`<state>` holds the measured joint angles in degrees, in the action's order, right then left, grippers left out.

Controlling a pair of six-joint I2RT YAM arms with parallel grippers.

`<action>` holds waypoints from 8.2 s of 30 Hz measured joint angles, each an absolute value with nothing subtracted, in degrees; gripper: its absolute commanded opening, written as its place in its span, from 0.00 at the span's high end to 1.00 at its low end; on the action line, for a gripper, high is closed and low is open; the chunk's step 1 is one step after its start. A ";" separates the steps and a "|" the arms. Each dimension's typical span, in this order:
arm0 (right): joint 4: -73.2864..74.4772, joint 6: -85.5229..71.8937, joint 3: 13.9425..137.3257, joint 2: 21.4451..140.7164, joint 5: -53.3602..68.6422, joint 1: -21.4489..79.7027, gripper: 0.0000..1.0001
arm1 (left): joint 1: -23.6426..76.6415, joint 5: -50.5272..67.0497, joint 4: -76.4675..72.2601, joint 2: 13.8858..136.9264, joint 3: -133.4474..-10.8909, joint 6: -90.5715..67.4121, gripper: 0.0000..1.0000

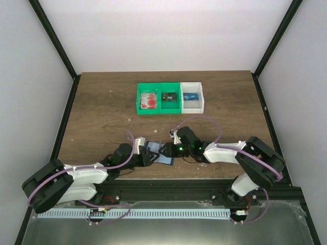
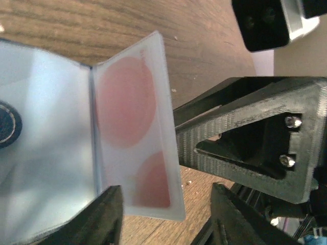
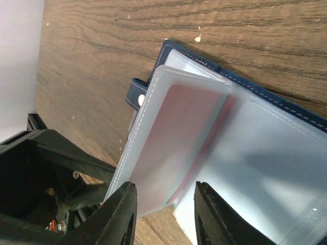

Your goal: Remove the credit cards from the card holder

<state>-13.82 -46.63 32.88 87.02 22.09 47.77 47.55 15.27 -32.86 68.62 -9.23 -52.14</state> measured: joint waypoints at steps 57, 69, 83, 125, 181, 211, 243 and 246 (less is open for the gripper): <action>-15.00 -50.02 31.64 87.39 17.87 47.83 0.74 | 47.33 19.66 -40.14 74.96 -9.63 -52.25 0.89; -14.66 -49.60 30.89 82.89 18.52 47.83 0.57 | 47.33 19.79 -40.05 76.25 -10.44 -51.99 0.89; -14.48 -48.90 31.16 84.82 19.51 47.83 0.57 | 47.33 19.81 -40.14 76.58 -10.68 -51.81 0.89; 3.73 -43.05 32.75 73.06 4.91 47.88 0.82 | 47.29 7.99 -15.49 55.61 -14.44 -52.53 0.58; -8.67 -42.96 28.01 83.70 7.38 47.70 0.95 | 47.24 15.03 -41.34 90.78 -17.98 -56.34 0.61; -9.80 -43.55 26.98 83.61 7.42 47.59 0.97 | 46.61 18.70 -54.22 95.26 -14.06 -60.88 1.00; -9.54 -42.92 27.05 77.62 13.93 46.30 0.69 | 42.61 30.63 -56.71 96.71 -13.87 -59.90 1.00; -11.88 -43.24 25.45 77.58 16.38 44.53 0.65 | 42.33 32.27 -60.29 98.41 -13.41 -61.17 1.00</action>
